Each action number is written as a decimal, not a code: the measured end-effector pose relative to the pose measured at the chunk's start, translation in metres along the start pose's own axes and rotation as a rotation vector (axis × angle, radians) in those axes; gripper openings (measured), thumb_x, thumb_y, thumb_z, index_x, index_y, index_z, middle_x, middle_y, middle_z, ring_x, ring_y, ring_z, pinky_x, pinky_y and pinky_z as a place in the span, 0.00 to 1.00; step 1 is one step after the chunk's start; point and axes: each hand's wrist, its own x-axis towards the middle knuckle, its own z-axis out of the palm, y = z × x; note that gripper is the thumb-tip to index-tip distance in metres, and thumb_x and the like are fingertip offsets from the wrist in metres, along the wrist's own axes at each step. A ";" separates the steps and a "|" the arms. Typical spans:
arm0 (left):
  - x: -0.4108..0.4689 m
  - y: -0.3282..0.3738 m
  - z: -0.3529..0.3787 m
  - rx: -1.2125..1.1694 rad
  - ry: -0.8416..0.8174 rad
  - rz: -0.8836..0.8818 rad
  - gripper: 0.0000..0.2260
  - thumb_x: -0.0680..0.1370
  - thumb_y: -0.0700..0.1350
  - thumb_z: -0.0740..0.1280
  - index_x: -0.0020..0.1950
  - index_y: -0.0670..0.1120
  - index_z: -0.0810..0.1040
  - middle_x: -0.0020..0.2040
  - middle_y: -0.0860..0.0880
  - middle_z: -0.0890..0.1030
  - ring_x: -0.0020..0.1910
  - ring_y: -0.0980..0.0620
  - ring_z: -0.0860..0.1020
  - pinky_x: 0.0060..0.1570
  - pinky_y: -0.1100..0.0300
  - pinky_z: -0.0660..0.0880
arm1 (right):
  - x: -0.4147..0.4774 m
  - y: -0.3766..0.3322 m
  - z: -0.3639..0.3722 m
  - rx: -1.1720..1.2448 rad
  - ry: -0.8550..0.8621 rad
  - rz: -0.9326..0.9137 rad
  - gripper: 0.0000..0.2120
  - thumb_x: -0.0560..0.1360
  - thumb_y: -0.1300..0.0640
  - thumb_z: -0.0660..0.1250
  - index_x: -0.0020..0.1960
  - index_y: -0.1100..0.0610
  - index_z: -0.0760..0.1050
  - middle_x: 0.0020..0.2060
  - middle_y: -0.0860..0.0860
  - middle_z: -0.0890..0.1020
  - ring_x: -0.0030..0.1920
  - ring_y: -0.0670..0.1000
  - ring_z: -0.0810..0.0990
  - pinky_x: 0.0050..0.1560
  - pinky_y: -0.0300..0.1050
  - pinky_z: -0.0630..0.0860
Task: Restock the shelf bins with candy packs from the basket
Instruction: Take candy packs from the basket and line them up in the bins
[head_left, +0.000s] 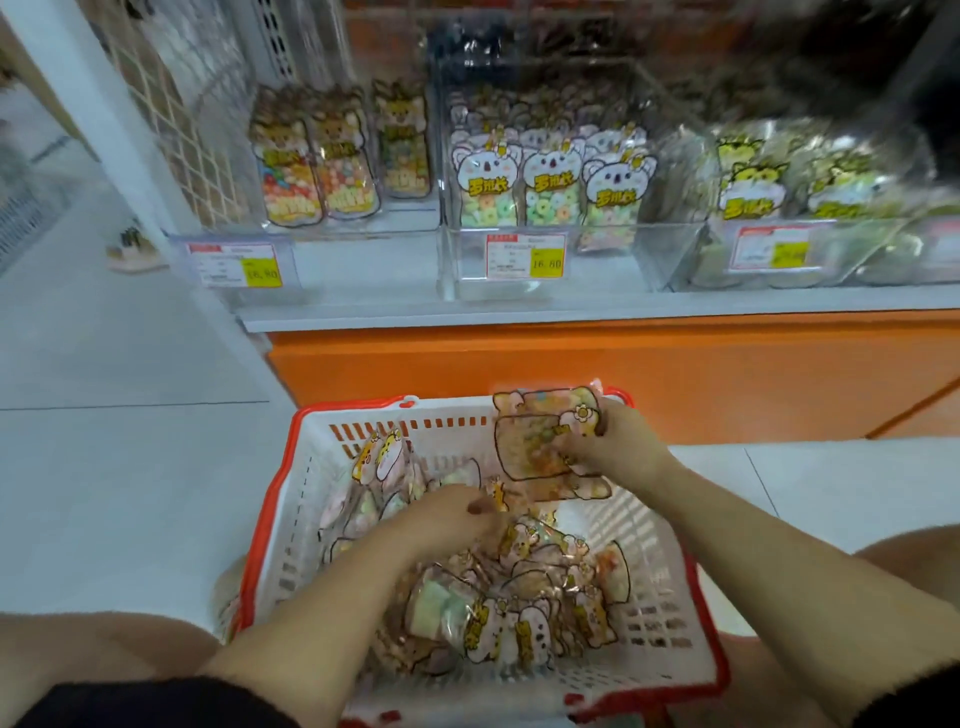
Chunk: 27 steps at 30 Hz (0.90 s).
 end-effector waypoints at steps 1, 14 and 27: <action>-0.009 0.006 -0.008 -0.049 -0.013 -0.015 0.20 0.81 0.64 0.60 0.64 0.53 0.79 0.62 0.50 0.80 0.61 0.48 0.78 0.59 0.56 0.73 | -0.007 -0.014 -0.004 0.099 -0.002 0.013 0.29 0.65 0.48 0.77 0.63 0.54 0.75 0.49 0.56 0.84 0.44 0.57 0.84 0.43 0.56 0.83; -0.086 0.045 -0.057 -1.137 0.196 0.202 0.26 0.71 0.49 0.74 0.68 0.44 0.76 0.47 0.45 0.85 0.51 0.47 0.81 0.61 0.50 0.77 | -0.072 -0.087 -0.039 0.818 -0.126 -0.046 0.34 0.74 0.61 0.74 0.75 0.49 0.63 0.56 0.50 0.85 0.55 0.54 0.84 0.60 0.67 0.76; -0.117 0.051 -0.065 -1.300 0.256 0.297 0.17 0.81 0.31 0.60 0.69 0.42 0.72 0.57 0.38 0.84 0.55 0.40 0.84 0.58 0.40 0.78 | -0.071 -0.090 -0.028 0.776 -0.023 -0.213 0.17 0.72 0.66 0.74 0.60 0.58 0.79 0.52 0.58 0.85 0.54 0.60 0.84 0.61 0.59 0.78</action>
